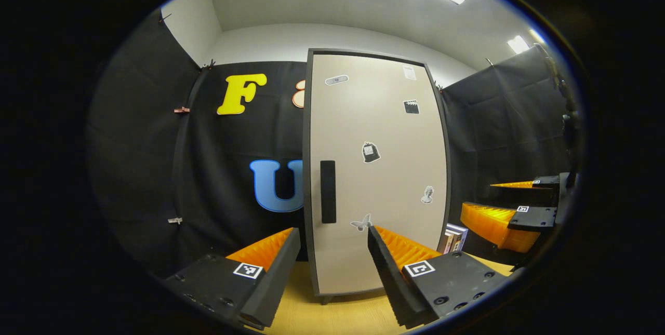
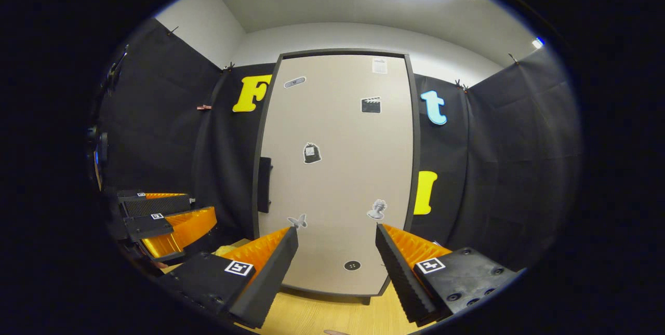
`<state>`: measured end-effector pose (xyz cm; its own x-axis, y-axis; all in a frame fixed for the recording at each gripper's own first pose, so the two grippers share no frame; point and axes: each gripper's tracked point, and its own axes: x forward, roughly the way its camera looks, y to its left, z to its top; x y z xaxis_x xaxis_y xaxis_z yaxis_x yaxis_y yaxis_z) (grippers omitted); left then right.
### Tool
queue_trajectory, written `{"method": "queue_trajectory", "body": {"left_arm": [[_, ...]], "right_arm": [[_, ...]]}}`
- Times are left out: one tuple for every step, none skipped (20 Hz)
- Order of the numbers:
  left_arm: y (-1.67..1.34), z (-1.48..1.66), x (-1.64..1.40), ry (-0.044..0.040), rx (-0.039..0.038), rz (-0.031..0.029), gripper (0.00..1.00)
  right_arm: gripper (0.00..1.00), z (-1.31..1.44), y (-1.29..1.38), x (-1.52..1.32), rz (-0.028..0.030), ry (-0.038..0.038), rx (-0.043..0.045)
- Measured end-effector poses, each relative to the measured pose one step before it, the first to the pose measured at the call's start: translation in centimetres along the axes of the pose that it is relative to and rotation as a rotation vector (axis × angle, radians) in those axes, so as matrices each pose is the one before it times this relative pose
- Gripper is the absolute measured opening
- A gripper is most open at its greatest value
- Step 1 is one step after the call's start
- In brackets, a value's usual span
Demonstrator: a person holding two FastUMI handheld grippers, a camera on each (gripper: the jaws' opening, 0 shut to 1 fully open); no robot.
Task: Open the cabinet door with the right hand, grasp the bottle in the cabinet with the left hand and place it on the coaster, then close the cabinet door with the right hand.
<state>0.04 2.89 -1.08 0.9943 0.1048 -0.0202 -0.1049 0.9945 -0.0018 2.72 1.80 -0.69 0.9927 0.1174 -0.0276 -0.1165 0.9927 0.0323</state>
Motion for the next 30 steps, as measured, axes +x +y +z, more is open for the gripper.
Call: {"method": "queue_trajectory", "body": {"left_arm": [[0.598,-0.066,-0.173,0.00223,0.00123,0.01106,0.84],[0.692,-0.143,-0.247,0.00155,0.00226,0.01452,0.84],[0.771,-0.104,-0.188,0.00334,0.00438,0.01602,0.84],[0.879,-0.227,-0.321,0.00344,0.00651,0.01732,0.84],[1.047,-0.125,-0.342,0.00339,0.00785,0.01862,0.83],[1.058,-0.175,-0.121,0.00297,0.00717,0.01815,0.84],[1.049,-0.067,-0.081,0.0048,0.0063,0.01538,0.83],[0.937,-0.257,-0.103,0.00278,0.00523,0.01257,0.83],[1.019,-0.086,-0.127,0.00028,0.00358,0.01205,0.83],[0.912,-0.154,-0.075,0.00108,0.00147,0.00744,0.83],[0.893,-0.121,-0.033,0.00112,0.00043,0.00469,0.84],[0.749,-0.361,-0.04,0.00184,0.00217,0.00266,0.84],[0.804,-0.25,0.159,0.002,0.00352,0.00237,0.84],[0.828,-0.401,0.199,0.00384,0.00332,0.00119,0.83],[0.801,-0.437,0.289,0.00628,0.00309,0.00048,0.83],[0.738,-0.38,0.357,0.00723,0.00496,-0.0001,0.83],[0.684,-0.47,0.411,0.00696,0.00485,0.00067,0.84],[0.742,-0.315,0.415,0.00636,0.00322,0.00032,0.83],[0.616,-0.411,0.33,0.00536,-0.00088,-0.00106,0.84],[0.48,-0.267,0.368,0.00493,-0.00504,-0.00496,0.84],[0.13,-0.275,0.382,0.00531,-0.00441,-0.01345,0.84],[0.036,-0.198,0.282,0.00131,-0.00168,-0.01803,0.84],[0.006,0.042,0.148,-0.00418,-0.00087,-0.01521,0.84],[-0.109,-0.203,-0.021,-0.00444,0.00008,-0.0154,0.84],[0.041,-0.148,0.108,0.00029,-0.00096,-0.01314,0.84],[0.106,-0.014,0.034,0.00075,-0.0066,-0.00638,0.84],[0.136,-0.005,-0.019,-0.00237,-0.01267,-0.00983,0.84],[0.166,-0.041,0.034,-0.00231,-0.01086,-0.00857,0.84],[0.401,-0.106,0.021,-0.00336,-0.00538,0.00247,0.84],[0.548,0.015,-0.05,-0.00162,-0.00083,0.01372,0.84]], "right_arm": [[0.98,0.104,0.826,0.644,0.01727,0.00059,0.01107],[0.97,0.096,0.893,0.553,0.019,-0.00178,0.01357],[0.97,0.147,0.898,0.634,0.01833,-0.00215,0.01065],[0.97,0.081,0.905,0.724,0.01527,-0.00204,0.0042],[0.97,0.05,0.975,0.765,0.01755,0.0008,-0.00038],[0.97,0.13,1.112,0.734,0.01879,-0.00564,0.00288],[0.98,0.267,1.136,0.817,0.01774,-0.00985,0.00814],[0.97,0.254,1.033,0.855,0.01053,-0.01297,0.01179],[0.98,0.129,0.716,0.839,0.00051,-0.00729,0.00796],[0.97,0.11,0.783,0.952,0.00367,-0.00951,0.00347],[0.97,0.015,0.834,0.941,0.0043,-0.00527,-0.0017],[0.97,-0.248,0.643,0.971,-0.00291,-0.00162,-0.00446],[0.97,-0.265,0.592,1.018,-0.00292,-0.00064,-0.00848],[0.97,-0.347,0.625,0.908,-0.00518,0.00104,-0.01066],[0.97,-0.307,0.71,0.781,0.00293,-0.00044,-0.00832],[0.97,-0.329,0.864,0.777,0.00813,-0.00176,-0.00421],[0.97,-0.288,0.571,0.778,0.00039,0.00028,-0.00583],[0.97,-0.279,0.185,0.743,-0.00844,-0.00032,-0.00769],[0.97,-0.193,0.029,0.924,-0.01798,-0.00348,-0.00745],[0.97,-0.28,-0.035,0.857,-0.02242,-0.0013,-0.00813],[0.97,-0.414,-0.074,0.892,-0.01994,0.00458,-0.01121],[0.97,-0.494,-0.017,0.884,-0.01616,0.01,-0.01004],[0.97,-0.536,-0.026,0.841,-0.01377,0.01368,-0.00504],[0.96,-0.518,0.0,0.796,-0.01542,0.01293,-0.00151],[0.96,-0.435,0.006,0.703,-0.01579,0.01316,-0.00019],[0.93,-0.357,-0.151,0.656,-0.02388,0.00753,-0.00229],[0.91,-0.237,-0.183,0.662,-0.02242,0.00438,-0.00378],[0.86,-0.143,-0.046,0.502,-0.0179,0.00207,-0.00438],[0.83,-0.163,-0.199,0.557,-0.01944,0.00306,-0.00648],[0.76,-0.269,-0.129,0.425,-0.01589,0.00526,-0.00617]]}}
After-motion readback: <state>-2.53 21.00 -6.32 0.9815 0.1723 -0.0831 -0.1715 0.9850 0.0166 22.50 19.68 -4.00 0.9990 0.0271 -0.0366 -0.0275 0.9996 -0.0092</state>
